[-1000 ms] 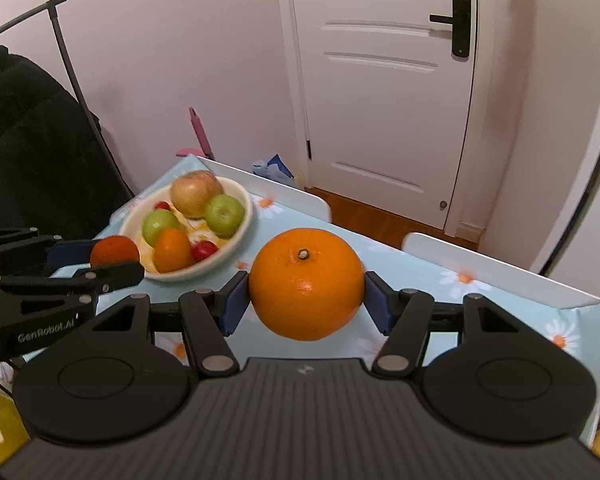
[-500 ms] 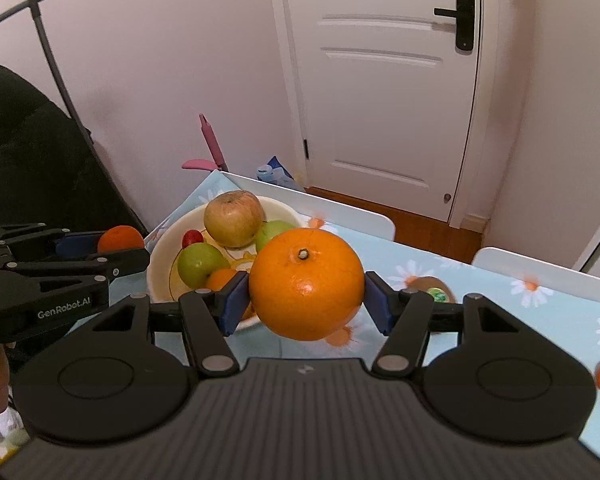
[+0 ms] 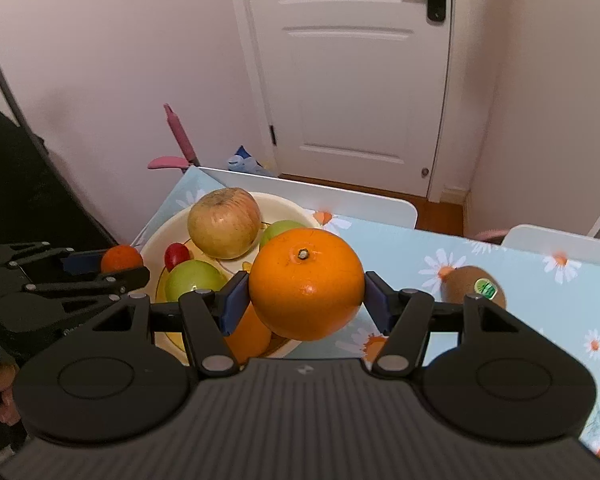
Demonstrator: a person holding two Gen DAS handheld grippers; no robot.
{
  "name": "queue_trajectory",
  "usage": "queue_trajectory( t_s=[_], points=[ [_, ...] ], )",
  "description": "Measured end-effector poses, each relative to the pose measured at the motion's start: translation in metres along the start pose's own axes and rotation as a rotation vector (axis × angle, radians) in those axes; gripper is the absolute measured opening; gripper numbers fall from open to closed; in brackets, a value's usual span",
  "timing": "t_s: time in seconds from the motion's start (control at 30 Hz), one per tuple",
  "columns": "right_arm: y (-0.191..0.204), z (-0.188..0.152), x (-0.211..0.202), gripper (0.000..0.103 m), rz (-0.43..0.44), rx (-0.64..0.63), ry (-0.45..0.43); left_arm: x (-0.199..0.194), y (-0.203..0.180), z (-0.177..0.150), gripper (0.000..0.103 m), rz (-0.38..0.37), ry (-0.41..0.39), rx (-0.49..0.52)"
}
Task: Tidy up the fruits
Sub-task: 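Carry the mandarin and large orange to the cream bowl and release them inside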
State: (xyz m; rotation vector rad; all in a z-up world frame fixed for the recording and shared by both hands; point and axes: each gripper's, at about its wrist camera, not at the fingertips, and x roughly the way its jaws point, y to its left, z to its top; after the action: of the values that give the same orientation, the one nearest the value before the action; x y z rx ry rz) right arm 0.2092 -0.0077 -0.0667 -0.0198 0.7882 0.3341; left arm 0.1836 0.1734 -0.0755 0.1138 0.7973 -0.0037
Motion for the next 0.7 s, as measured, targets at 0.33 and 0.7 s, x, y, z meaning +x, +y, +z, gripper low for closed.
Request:
queue_trajectory(
  t_s=[0.33,0.7],
  points=[
    [0.007,0.004,0.019,0.076,0.001,0.008,0.009,0.015,0.012,0.001,0.083,-0.002,-0.015,-0.014],
    [0.017,0.010,0.014,0.076,0.038,-0.041,0.019,-0.014,0.009,-0.002,0.095,-0.043,-0.044,-0.042]
  ],
)
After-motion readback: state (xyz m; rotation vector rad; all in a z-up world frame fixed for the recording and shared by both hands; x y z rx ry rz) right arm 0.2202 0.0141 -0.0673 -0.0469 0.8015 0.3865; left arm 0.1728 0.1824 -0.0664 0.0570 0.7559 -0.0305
